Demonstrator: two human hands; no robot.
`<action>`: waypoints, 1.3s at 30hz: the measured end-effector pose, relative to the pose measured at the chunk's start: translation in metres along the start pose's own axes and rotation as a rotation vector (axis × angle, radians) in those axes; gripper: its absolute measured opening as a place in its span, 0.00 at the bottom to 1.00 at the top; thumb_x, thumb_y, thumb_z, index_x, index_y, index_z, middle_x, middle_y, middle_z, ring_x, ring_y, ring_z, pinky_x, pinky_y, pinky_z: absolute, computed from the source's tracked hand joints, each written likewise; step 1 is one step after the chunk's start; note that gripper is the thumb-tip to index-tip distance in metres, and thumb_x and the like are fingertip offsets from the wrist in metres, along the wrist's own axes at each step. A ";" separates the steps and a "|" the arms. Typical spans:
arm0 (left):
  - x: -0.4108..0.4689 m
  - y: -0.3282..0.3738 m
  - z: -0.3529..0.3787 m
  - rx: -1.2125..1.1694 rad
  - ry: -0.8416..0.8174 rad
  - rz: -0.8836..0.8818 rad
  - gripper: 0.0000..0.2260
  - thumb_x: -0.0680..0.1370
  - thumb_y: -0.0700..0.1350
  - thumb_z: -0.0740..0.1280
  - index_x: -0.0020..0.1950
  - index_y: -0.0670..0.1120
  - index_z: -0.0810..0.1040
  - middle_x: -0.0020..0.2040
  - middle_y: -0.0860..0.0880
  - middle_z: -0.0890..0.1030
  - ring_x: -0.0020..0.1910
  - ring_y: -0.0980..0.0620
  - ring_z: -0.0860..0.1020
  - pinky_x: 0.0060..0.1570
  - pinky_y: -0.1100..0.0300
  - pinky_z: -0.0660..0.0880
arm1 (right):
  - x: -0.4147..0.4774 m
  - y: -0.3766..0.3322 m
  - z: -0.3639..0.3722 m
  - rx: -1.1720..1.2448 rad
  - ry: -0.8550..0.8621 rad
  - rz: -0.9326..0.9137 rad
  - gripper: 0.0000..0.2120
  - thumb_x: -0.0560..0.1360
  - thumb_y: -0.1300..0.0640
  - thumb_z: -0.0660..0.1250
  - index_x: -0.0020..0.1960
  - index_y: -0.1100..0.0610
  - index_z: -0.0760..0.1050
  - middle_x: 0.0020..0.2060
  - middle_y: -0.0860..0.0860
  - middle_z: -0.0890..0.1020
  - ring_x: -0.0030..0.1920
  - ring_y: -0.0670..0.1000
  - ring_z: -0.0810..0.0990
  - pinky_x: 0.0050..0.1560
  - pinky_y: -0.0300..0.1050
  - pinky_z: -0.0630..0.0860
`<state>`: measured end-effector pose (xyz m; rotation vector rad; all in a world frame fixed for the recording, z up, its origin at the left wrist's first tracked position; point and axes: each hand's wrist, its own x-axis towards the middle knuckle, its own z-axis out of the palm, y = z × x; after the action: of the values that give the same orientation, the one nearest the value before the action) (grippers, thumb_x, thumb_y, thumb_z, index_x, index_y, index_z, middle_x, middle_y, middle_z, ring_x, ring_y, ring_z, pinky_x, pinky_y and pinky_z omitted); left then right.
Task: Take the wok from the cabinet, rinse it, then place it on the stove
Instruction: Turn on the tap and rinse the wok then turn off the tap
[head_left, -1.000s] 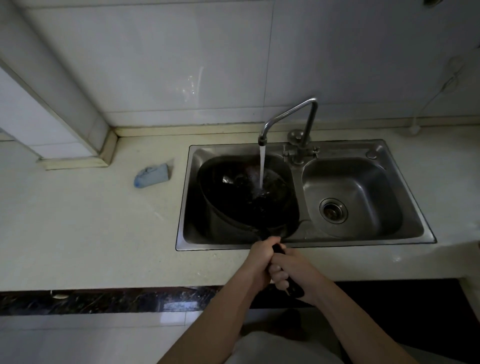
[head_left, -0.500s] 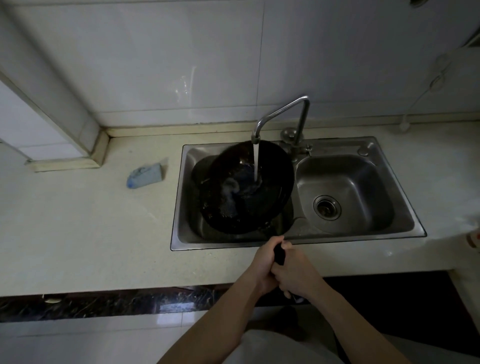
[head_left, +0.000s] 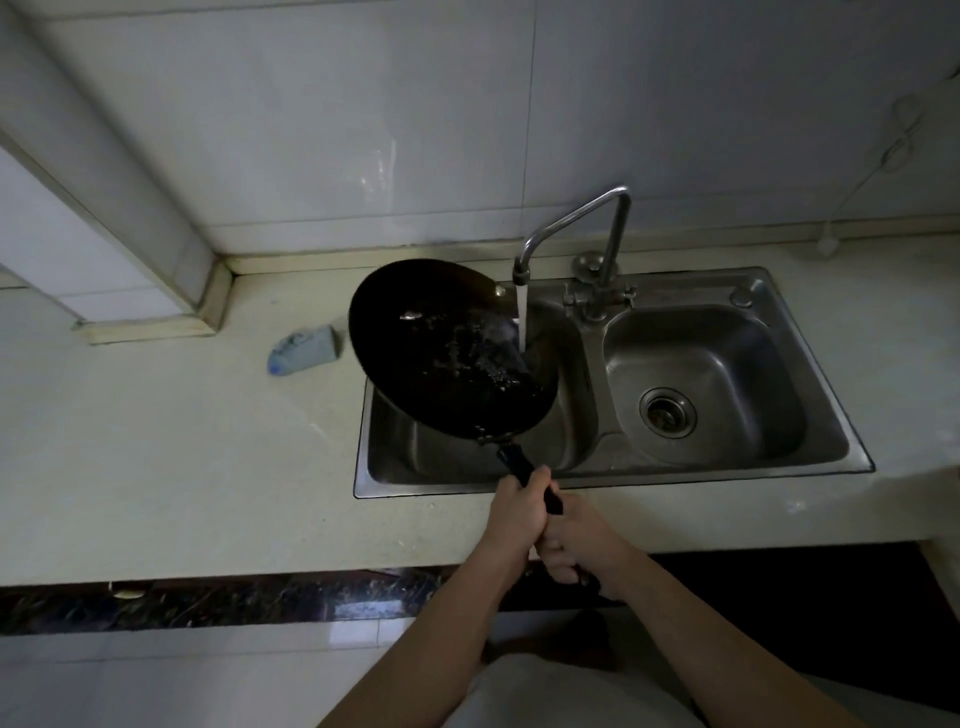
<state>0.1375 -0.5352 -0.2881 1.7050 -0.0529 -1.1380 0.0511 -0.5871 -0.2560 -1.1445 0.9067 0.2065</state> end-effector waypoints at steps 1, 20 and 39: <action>0.000 0.001 -0.001 0.010 0.007 -0.029 0.12 0.80 0.46 0.65 0.37 0.44 0.78 0.32 0.48 0.77 0.36 0.50 0.77 0.39 0.58 0.71 | -0.001 0.000 0.000 0.051 -0.022 0.014 0.10 0.79 0.68 0.54 0.44 0.58 0.69 0.25 0.51 0.64 0.21 0.46 0.60 0.20 0.39 0.58; -0.013 0.020 0.006 -0.448 -0.416 -0.381 0.14 0.79 0.52 0.64 0.38 0.45 0.79 0.36 0.46 0.76 0.36 0.49 0.78 0.41 0.56 0.73 | -0.008 -0.033 0.003 -0.445 0.301 0.074 0.11 0.77 0.63 0.61 0.58 0.61 0.66 0.28 0.60 0.81 0.20 0.53 0.76 0.21 0.41 0.72; -0.007 -0.010 0.007 0.060 -0.001 -0.025 0.19 0.79 0.55 0.68 0.54 0.39 0.79 0.45 0.45 0.81 0.45 0.49 0.81 0.40 0.60 0.74 | -0.020 0.005 -0.009 -0.013 -0.002 0.003 0.10 0.77 0.71 0.55 0.45 0.60 0.72 0.23 0.52 0.66 0.20 0.47 0.62 0.20 0.38 0.61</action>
<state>0.1239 -0.5322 -0.2917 1.7629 -0.0667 -1.1661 0.0311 -0.5863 -0.2467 -1.1551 0.9059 0.2163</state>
